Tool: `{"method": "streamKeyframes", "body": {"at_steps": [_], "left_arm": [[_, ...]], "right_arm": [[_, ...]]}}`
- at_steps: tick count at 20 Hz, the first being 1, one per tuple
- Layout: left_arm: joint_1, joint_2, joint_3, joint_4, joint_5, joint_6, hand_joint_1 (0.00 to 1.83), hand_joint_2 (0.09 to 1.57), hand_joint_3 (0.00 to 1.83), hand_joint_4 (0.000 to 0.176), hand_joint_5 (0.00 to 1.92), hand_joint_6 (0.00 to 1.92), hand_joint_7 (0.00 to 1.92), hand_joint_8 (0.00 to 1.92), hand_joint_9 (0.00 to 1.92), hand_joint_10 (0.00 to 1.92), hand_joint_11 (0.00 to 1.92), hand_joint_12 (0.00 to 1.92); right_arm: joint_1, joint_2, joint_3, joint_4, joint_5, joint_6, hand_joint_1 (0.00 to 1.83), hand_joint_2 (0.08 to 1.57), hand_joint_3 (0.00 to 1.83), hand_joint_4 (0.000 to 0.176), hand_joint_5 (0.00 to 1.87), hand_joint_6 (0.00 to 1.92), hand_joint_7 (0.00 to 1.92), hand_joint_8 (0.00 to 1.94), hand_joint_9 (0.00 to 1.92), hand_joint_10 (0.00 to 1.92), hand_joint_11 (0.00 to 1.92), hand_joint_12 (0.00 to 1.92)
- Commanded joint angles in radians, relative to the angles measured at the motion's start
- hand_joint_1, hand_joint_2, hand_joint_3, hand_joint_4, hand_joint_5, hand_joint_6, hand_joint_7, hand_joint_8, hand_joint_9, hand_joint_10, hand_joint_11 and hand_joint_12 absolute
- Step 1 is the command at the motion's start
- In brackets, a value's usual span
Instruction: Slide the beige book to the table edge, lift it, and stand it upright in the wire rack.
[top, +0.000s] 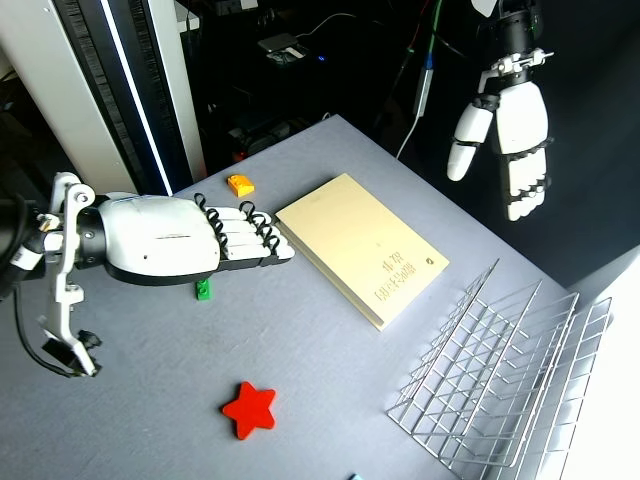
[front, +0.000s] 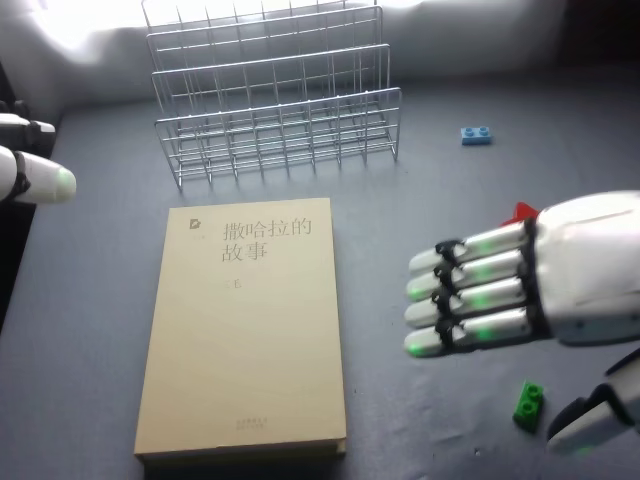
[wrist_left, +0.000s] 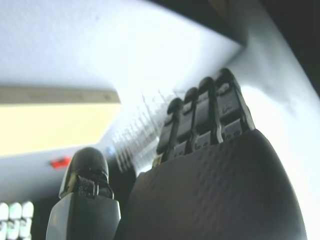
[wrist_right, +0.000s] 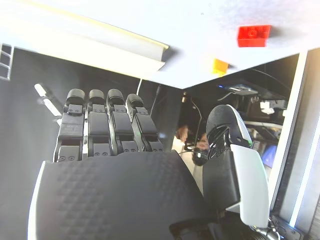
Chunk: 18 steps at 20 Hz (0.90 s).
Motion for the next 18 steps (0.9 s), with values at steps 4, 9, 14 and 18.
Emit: {"method": "streamKeyframes", "body": {"at_steps": [4, 9, 14, 18], "left_arm": [[0.055, 0.003, 0.007, 0.013, 0.103, -0.191, 0.0, 1.21, 0.0, 0.0, 0.0, 0.0, 0.0, 0.0, 0.0, 0.0, 0.0, 0.0], [0.108, 0.001, 0.019, 0.013, 0.084, -0.347, 0.0, 1.2, 0.0, 0.0, 0.0, 0.0, 0.0, 0.0, 0.0, 0.0, 0.0, 0.0], [0.108, -0.018, 0.057, 0.013, 0.089, -0.415, 0.0, 1.21, 0.0, 0.0, 0.0, 0.0, 0.0, 0.0, 0.0, 0.0, 0.0, 0.0], [0.109, -0.021, 0.072, 0.013, 0.118, -0.482, 0.0, 1.21, 0.0, 0.0, 0.0, 0.0, 0.0, 0.0, 0.0, 0.0, 0.0, 0.0]], "right_arm": [[-0.037, -0.114, 0.138, 0.059, 0.051, 0.019, 0.0, 1.17, 0.01, 0.0, 0.0, 0.0, 0.0, 0.0, 0.0, 0.0, 0.0, 0.0], [-0.032, -0.162, 0.209, 0.058, 0.017, 0.04, 0.0, 1.17, 0.01, 0.0, 0.0, 0.0, 0.0, 0.0, 0.0, 0.0, 0.0, 0.0], [0.016, -0.197, 0.243, -0.009, 0.046, 0.06, 0.0, 1.17, 0.01, 0.0, 0.0, 0.0, 0.0, 0.0, 0.0, 0.0, 0.0, 0.0], [0.023, -0.225, 0.263, -0.078, 0.013, 0.123, 0.0, 1.16, 0.0, 0.0, 0.0, 0.0, 0.0, 0.0, 0.0, 0.0, 0.0, 0.0]]}}
